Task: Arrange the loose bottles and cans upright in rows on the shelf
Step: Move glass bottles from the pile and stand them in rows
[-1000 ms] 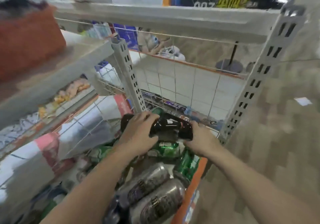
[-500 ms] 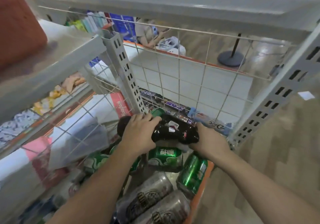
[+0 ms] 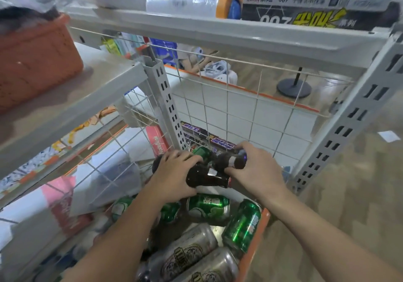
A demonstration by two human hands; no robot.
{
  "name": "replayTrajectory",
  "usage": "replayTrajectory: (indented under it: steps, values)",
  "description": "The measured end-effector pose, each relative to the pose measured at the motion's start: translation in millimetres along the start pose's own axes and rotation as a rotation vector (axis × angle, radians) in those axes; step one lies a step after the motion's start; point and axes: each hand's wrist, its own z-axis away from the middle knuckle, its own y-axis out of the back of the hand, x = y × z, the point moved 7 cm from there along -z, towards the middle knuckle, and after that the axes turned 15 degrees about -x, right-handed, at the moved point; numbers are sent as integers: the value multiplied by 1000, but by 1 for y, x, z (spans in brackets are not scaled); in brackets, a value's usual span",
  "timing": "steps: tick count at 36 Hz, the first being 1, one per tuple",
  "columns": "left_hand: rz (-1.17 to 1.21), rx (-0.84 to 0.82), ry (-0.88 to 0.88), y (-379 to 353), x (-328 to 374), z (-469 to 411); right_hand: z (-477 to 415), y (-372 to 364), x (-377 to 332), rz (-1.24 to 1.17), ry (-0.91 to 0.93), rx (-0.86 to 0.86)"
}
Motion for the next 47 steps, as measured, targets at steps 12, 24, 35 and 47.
replayTrajectory:
  steps: [12, 24, 35, 47]
  values:
    - [499, 408, 131, 1, -8, 45, -32, -33, 3, -542, 195, 12]
    - [1060, 733, 232, 2, -12, 70, -66, -87, -3, -517, 195, -229]
    - [1276, 824, 327, -11, -7, 96, -66, -95, 7, -507, 168, -223]
    - [1218, 1064, 357, 54, -10, 231, 1, -11, -132, -572, 452, -207]
